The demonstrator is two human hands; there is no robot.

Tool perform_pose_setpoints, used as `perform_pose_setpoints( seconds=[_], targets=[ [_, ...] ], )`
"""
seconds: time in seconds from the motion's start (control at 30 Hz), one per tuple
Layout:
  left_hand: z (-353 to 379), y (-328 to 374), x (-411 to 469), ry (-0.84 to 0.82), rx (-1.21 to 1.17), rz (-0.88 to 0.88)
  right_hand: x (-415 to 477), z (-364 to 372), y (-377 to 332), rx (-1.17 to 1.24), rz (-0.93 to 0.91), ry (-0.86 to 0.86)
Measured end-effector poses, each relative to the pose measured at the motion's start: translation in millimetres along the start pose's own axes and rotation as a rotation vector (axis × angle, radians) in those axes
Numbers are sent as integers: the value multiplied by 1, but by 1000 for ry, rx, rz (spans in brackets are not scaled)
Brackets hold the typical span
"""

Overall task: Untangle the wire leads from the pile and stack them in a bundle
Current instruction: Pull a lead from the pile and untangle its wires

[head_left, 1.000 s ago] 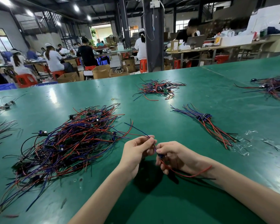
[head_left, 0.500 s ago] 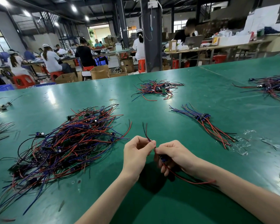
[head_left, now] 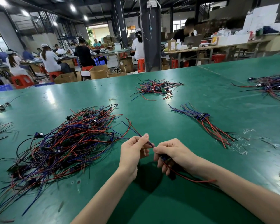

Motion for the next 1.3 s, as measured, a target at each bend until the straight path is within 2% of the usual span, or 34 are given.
perform_pose_setpoints(
  seconds=[0.2, 0.3, 0.4, 0.67, 0.87, 0.97, 1.13, 1.3],
  targets=[
    [3, -4, -1, -102, -274, -400, 0, -9, 0, -22, -1, 23],
    [4, -5, -2, -126, -327, -490, 1, -11, -1, -22, -5, 24],
    [2, -8, 3, -59, -290, -413, 1, -11, -1, -26, 4, -5],
    [-17, 3, 15, 176, -205, -73, 1, 0, -3, -47, -42, -71],
    [-22, 15, 12, 208, 64, 168, 2, -5, 0, -65, -38, -32],
    [-17, 13, 10, 132, -107, 45, 3, -12, 0, -75, -31, 21],
    [4, 10, 4, -127, -384, -227, 6, -19, -2, -97, -54, 97],
    [-4, 17, 9, -96, -466, -220, 4, -16, 0, -104, -60, 42]
  ],
)
Point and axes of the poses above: each hand's wrist, its own x-axis towards the middle knuckle, its own z-axis out of the palm, y = z × x, the point moved 4 cm from there along x, towards the middle knuckle, and after that the axes turned 1 degree about z, right-handed, at the moved point
